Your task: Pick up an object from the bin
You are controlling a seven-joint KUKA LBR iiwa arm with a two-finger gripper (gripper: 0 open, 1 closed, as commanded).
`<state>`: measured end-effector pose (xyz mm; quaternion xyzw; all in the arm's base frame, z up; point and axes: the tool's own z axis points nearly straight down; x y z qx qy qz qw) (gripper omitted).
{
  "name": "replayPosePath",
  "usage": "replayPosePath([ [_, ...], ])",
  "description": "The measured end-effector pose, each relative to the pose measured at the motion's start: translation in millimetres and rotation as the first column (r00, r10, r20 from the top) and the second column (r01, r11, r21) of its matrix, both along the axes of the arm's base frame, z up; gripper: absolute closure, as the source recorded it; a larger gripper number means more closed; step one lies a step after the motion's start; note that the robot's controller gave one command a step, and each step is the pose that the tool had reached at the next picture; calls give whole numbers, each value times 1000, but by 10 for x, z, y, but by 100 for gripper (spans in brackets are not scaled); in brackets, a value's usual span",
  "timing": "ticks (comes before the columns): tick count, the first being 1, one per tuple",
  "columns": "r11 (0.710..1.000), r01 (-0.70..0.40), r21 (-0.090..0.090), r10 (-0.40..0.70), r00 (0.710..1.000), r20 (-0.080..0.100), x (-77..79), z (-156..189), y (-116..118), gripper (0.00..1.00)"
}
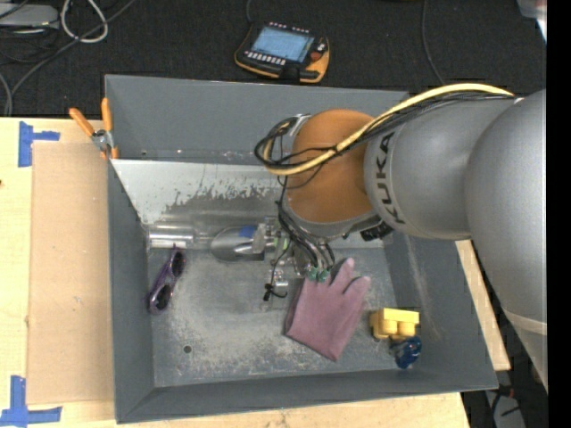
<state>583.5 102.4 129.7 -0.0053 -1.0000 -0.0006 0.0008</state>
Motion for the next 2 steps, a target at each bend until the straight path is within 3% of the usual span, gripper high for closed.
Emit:
replayPosePath([
  [1, 937, -349, 1, 349, 937, 2, -492, -363, -458, 0],
  [2, 913, -408, 1, 408, 913, 0, -677, -451, -720, 100],
])
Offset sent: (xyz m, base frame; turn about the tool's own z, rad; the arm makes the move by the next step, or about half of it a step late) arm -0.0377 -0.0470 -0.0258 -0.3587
